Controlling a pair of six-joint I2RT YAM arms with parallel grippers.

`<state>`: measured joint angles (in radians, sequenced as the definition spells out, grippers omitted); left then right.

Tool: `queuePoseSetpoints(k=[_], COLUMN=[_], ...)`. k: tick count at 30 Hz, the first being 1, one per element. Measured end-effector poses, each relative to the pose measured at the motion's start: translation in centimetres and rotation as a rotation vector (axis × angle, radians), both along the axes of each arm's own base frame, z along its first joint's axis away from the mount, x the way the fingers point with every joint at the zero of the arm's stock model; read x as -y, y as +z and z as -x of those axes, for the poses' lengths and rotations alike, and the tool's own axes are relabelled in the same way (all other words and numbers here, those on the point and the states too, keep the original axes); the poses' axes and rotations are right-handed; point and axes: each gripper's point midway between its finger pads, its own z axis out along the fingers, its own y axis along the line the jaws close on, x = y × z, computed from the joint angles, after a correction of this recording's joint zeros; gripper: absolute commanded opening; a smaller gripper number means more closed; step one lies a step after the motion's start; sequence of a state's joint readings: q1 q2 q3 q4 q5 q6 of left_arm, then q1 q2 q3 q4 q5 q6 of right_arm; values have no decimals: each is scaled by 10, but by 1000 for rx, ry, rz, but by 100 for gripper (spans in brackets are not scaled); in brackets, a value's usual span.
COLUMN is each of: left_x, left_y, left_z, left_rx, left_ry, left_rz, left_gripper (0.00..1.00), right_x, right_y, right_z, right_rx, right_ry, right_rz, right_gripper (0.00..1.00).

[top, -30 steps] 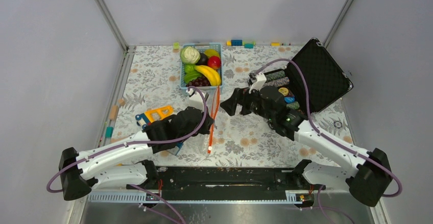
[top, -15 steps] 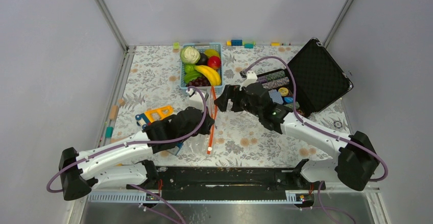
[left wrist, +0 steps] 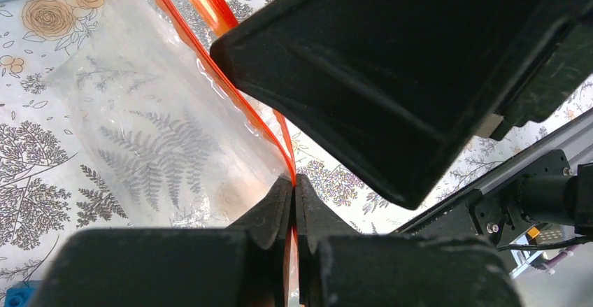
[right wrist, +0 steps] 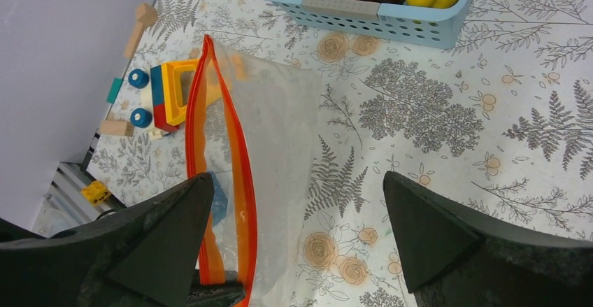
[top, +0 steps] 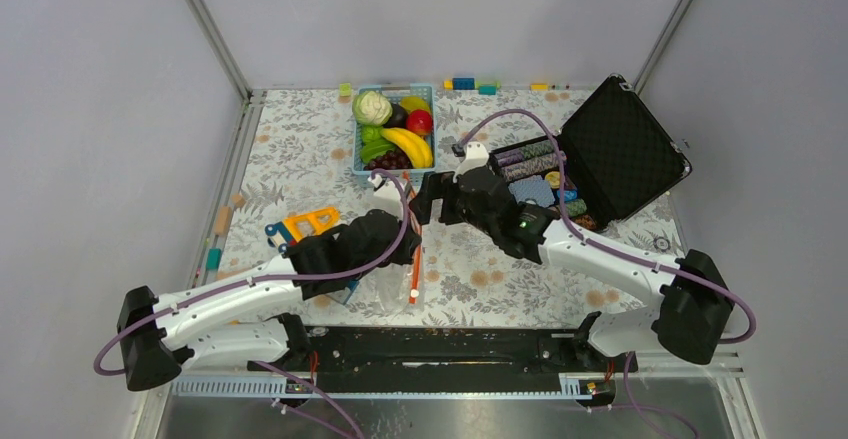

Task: Place the food in the zip-top bag and seal the zipper
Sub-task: Open the zipper of the food storage bag at the center of the board.

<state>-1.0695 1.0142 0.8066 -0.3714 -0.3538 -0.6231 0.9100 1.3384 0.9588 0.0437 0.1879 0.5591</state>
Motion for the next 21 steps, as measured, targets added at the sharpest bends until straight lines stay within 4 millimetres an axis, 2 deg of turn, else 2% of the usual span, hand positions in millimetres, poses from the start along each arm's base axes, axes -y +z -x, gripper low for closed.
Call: queuePoseSetpoints(k=[4,8,11,13,15,18,21], left_x=[0,0,0,0,0,0,-1], left_y=[0,0,-1,-1,-1,-1,-4], left_z=[0,0,0,0,0,-1,-2], left_rx=[-2,-2,-3,-5,-7,-12,-21], left_ry=[0,0,2,5,11,25,40], left_rz=[2,1,1,2,5,10,8], left_gripper=[0,0,0,0,0,0,0], right_x=[3,3,2,3,4,3,0], right_y=[-8,-24,-34,-38,-40,-41,-44], right_z=[-1,-1,-1,-1,0,2,4], right_rx=[-9,-42,-65,-78,-88,-101,-114], right_ry=[-22,-35,-48,-66,-78,-80,-78], right_rz=[40,107,159,185,195,189,185], right_gripper=[100,100,92,79,59,35,17])
